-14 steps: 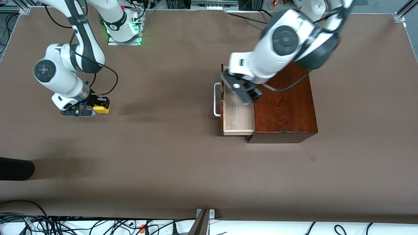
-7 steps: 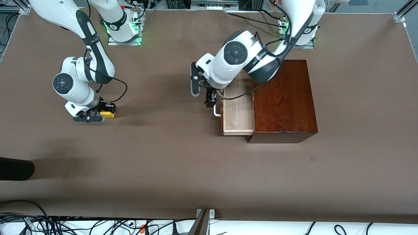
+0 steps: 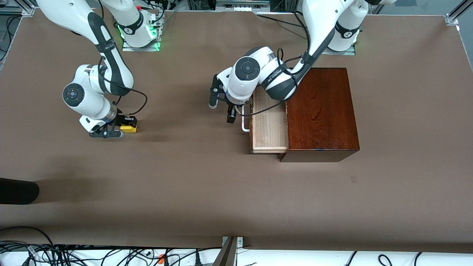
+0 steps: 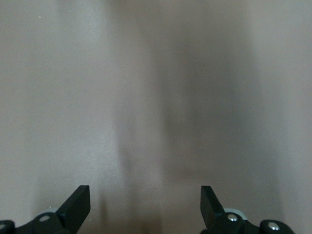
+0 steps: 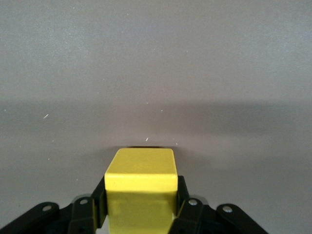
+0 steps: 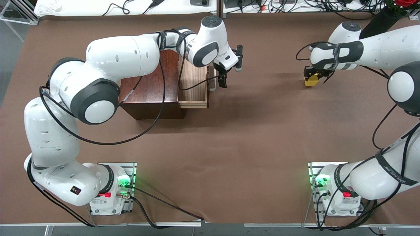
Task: Open drawer, take yellow block, close drawer
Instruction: 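Place the cube with the right gripper while the left gripper pushes the drawer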
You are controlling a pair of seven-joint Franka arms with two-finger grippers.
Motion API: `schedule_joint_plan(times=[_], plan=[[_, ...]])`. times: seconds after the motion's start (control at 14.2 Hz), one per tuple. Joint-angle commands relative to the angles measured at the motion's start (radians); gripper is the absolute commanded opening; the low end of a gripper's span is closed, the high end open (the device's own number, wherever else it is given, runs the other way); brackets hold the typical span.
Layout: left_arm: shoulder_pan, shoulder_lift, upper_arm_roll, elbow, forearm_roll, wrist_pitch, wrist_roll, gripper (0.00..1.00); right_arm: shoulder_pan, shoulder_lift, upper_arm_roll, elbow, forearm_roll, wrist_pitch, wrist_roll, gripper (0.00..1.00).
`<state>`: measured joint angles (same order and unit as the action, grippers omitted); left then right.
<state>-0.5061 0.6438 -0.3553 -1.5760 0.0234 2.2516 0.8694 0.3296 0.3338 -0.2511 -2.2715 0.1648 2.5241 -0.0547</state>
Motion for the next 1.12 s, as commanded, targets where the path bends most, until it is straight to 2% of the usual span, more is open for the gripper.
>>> schedule_joint_plan(times=[0.0, 0.07, 0.21, 0.49, 0.91, 1.05], plan=[[0.018, -0.006, 0.01, 0.027, 0.023, -0.088, 0.033, 1.0, 0.0, -0.01, 0.0, -0.013, 0.027, 0.001, -0.031, 0.37], [0.024, -0.007, 0.015, 0.028, 0.024, -0.121, 0.033, 1.0, 0.002, -0.01, 0.0, -0.013, 0.027, -0.001, -0.031, 0.43], [0.043, -0.009, 0.016, 0.028, 0.026, -0.162, 0.033, 1.0, 0.002, -0.01, 0.0, -0.011, 0.028, -0.019, -0.024, 1.0], [0.086, -0.01, 0.022, 0.028, 0.046, -0.21, 0.033, 1.0, 0.002, -0.07, 0.0, 0.01, 0.03, -0.083, -0.016, 1.0], [0.162, -0.038, 0.021, 0.031, 0.046, -0.325, 0.034, 1.0, 0.002, -0.297, -0.028, 0.046, 0.027, -0.128, 0.047, 1.0], [0.193, -0.046, 0.019, 0.031, 0.046, -0.343, 0.039, 1.0, 0.002, -0.349, -0.037, 0.061, 0.022, -0.197, 0.047, 1.0]])
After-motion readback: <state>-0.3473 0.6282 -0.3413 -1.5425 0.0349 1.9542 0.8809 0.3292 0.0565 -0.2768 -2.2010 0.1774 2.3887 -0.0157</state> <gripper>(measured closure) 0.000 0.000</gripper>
